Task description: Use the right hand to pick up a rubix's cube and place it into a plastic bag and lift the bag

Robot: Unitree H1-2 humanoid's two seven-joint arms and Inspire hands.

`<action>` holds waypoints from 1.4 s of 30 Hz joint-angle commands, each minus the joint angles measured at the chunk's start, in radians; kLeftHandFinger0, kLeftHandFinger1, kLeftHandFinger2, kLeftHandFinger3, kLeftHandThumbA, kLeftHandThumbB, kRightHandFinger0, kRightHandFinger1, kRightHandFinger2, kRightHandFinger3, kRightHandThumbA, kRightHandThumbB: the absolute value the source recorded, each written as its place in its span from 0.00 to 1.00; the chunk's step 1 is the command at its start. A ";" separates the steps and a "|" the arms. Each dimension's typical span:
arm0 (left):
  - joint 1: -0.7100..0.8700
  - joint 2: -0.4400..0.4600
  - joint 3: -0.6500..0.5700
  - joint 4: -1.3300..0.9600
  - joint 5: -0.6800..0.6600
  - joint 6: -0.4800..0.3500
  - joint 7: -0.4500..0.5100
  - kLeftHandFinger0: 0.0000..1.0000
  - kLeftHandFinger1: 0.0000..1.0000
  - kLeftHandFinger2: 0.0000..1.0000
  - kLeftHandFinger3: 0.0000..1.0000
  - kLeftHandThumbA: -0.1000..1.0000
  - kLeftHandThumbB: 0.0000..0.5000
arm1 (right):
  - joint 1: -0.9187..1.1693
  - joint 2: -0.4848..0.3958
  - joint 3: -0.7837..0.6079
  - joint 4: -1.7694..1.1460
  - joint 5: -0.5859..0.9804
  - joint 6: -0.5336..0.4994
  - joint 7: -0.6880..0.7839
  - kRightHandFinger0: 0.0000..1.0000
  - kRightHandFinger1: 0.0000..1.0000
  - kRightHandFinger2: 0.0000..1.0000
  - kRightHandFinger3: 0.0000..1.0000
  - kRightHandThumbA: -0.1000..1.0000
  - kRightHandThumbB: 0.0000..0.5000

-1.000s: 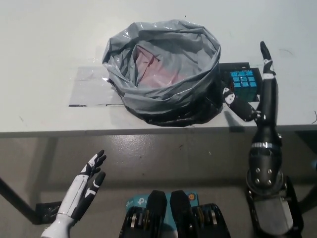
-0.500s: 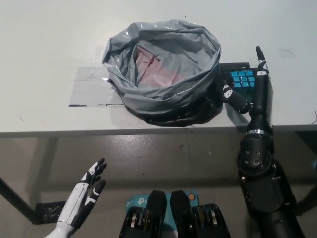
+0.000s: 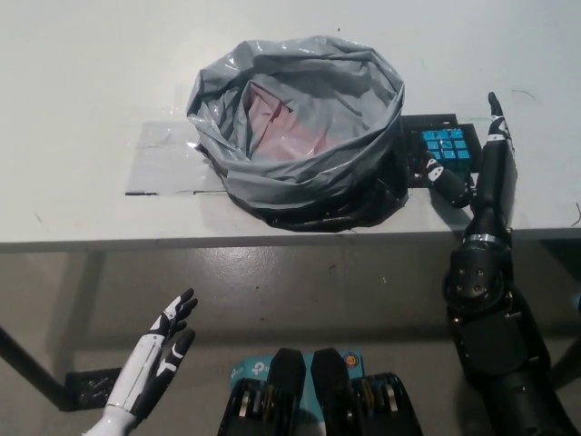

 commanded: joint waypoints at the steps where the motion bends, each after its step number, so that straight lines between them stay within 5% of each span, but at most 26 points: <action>1: -0.001 0.002 -0.001 -0.032 -0.002 -0.034 -0.007 1.00 1.00 1.00 1.00 1.00 0.37 | -0.073 -0.009 0.002 0.007 0.019 -0.004 -0.041 1.00 1.00 1.00 1.00 0.80 0.82; 22: -0.012 0.007 -0.004 -0.046 0.011 -0.013 -0.012 1.00 1.00 1.00 1.00 1.00 0.33 | -0.101 0.003 0.048 -0.030 0.040 0.045 0.025 1.00 1.00 1.00 1.00 0.89 0.88; 36: -0.014 0.006 0.001 -0.040 -0.001 -0.026 -0.017 1.00 1.00 1.00 1.00 1.00 0.34 | -0.151 -0.039 0.048 0.159 0.069 0.003 0.004 1.00 1.00 1.00 1.00 0.84 0.85; 42: -0.014 0.005 0.004 -0.039 -0.005 -0.025 -0.019 1.00 1.00 1.00 1.00 1.00 0.37 | -0.200 -0.067 0.042 0.297 0.087 -0.032 -0.034 1.00 1.00 1.00 1.00 0.84 0.91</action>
